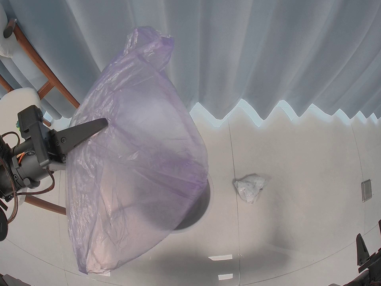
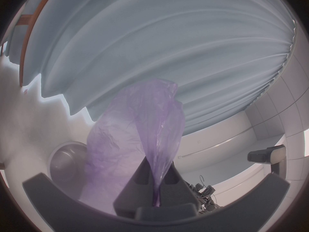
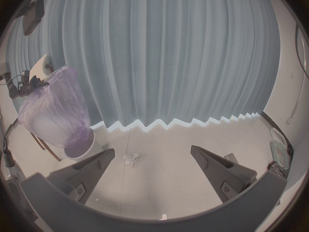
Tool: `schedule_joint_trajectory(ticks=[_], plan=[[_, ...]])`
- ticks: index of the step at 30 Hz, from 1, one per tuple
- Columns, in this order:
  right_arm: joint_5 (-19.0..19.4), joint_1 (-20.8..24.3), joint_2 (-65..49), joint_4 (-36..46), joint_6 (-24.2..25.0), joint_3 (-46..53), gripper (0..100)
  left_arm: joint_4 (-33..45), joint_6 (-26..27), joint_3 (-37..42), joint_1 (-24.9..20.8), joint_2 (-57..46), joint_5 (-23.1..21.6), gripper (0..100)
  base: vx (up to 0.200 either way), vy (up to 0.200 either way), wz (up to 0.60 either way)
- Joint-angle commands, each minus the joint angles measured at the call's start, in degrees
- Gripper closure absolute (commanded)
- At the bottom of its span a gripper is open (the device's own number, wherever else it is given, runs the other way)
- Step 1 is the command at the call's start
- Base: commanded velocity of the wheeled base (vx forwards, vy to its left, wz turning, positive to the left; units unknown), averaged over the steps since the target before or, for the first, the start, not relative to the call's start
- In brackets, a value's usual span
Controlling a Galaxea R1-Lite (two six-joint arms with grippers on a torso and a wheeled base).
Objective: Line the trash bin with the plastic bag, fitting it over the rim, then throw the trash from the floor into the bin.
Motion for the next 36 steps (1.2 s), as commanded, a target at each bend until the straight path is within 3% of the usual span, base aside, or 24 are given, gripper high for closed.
schedule_joint_trajectory(ticks=[1,4,6,16,36], plan=[[0.0,0.0,-1.0,0.0,0.0,0.9,0,-0.1,0.2,-0.4,-1.7,1.7,1.9,100,0.0,0.0,0.0],[0.0,0.0,-1.0,0.0,0.0,1.0,0,-0.8,0.4,-0.4,-8.3,1.7,8.7,100,0.0,0.0,0.0],[0.0,0.0,-1.0,0.0,0.0,1.0,0,-0.9,1.3,0.0,-9.6,1.7,11.2,100,0.0,0.0,0.0],[0.0,0.0,-1.0,0.0,0.0,1.0,0,-0.8,12.3,2.5,-7.7,2.3,11.4,100,0.0,0.0,0.0],[0.0,0.0,-1.0,0.0,0.0,1.0,0,0.0,12.9,5.4,-6.5,-4.5,11.4,100,0.0,0.0,0.0]])
